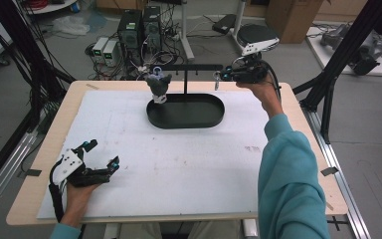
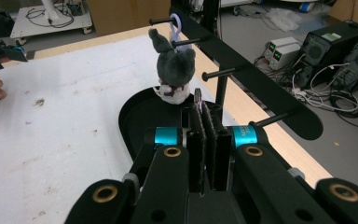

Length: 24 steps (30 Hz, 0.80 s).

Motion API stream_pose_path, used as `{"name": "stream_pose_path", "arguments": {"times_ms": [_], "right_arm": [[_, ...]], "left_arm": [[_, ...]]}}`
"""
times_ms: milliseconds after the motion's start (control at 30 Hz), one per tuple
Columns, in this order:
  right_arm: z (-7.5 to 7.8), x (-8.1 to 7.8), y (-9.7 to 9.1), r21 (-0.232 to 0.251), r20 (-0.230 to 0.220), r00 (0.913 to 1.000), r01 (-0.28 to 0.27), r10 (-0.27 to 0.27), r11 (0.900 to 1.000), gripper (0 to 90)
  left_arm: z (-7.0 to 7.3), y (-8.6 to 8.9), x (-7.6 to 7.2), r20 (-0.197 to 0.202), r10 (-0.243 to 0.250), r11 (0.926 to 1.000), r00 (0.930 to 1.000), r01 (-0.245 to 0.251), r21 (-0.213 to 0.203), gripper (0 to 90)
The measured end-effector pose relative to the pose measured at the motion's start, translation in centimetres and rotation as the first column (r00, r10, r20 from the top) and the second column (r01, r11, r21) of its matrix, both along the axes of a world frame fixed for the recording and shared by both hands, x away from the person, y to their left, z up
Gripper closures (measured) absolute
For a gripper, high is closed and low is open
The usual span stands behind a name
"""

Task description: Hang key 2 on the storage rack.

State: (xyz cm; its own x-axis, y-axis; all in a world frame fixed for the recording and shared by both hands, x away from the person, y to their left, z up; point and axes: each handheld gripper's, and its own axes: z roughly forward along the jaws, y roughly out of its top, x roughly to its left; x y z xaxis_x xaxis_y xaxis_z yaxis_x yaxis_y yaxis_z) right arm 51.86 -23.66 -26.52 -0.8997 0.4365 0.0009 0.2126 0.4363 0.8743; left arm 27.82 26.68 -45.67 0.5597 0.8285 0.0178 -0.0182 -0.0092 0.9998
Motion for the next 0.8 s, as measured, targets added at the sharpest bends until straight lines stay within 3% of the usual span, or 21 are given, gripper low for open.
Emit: {"name": "stream_pose_path", "arguments": {"times_ms": [100,800], "right_arm": [[-0.4,0.4,0.1,-0.013,-0.005,1.0,0.004,-0.004,0.9999,88.9],[-1.9,2.1,-0.1,-0.026,-0.018,0.9974,0.069,-0.07,0.9973,88.8]], "left_arm": [[-0.1,0.1,-0.1,0.017,0.004,0.9999,0.9998,-0.004,-0.01,1.7],[-0.1,0.2,-0.2,0.016,0.01,0.9997,0.9998,-0.01,-0.023,1.7]]}}
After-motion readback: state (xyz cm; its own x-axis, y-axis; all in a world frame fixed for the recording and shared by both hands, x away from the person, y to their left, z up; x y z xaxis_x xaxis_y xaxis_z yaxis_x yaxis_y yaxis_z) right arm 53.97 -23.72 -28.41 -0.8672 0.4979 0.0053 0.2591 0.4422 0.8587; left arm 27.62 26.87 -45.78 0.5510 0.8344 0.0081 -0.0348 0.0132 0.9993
